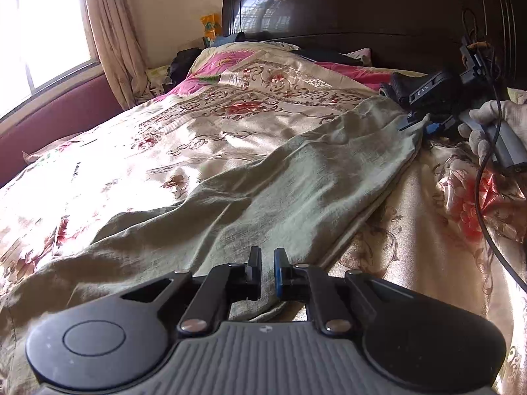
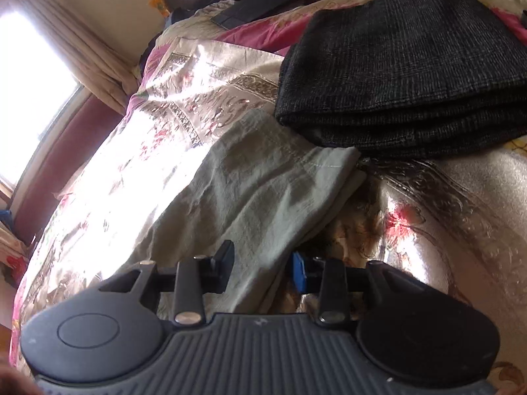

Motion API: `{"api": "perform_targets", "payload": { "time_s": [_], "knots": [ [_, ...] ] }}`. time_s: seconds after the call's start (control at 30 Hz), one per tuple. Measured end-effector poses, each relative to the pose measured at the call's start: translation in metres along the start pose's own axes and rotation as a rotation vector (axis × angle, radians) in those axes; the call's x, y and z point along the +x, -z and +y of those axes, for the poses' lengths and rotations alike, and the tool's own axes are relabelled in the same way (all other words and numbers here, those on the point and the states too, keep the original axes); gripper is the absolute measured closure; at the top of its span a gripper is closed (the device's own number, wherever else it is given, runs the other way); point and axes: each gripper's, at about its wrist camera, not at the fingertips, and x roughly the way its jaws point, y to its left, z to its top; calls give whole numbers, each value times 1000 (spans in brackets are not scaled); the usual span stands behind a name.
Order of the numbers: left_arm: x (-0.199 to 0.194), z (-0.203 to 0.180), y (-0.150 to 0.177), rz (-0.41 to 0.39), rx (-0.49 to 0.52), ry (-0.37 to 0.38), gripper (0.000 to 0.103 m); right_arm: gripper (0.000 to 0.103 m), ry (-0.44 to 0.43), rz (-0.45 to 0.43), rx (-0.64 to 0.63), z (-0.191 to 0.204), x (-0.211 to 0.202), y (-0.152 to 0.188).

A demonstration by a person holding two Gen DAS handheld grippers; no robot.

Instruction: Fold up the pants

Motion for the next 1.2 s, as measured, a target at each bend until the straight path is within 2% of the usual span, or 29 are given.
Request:
{"api": "perform_targets", "payload": {
  "time_s": [0.1,0.23,0.3,0.43,0.6,0.7,0.87,1.03,1.2],
  "knots": [
    [4,2,-1,-6,-21,16,77,71,-13,-40,15,-2,-8,1],
    [20,-5,2,22,-6,30,77,72,-20,-31,43,-2,5,-2],
    [27,-5,5,43,-40,42,77,99,-22,-24,-5,12,5,-3],
    [29,-5,8,38,-79,55,77,98,-65,-50,-144,46,-11,-2],
    [27,-6,4,8,-80,65,77,98,-117,-78,-154,68,-21,-9],
    [34,-4,4,34,-106,83,77,98,-158,-85,-158,82,-28,-12],
    [27,9,10,23,-181,107,77,98,-257,-81,-361,155,-40,7],
    [0,40,17,-12,-206,24,77,98,-420,-6,-537,245,-36,55],
    [-36,81,42,-16,-286,-64,76,98,-555,93,-705,325,-21,130]
  ]
}}
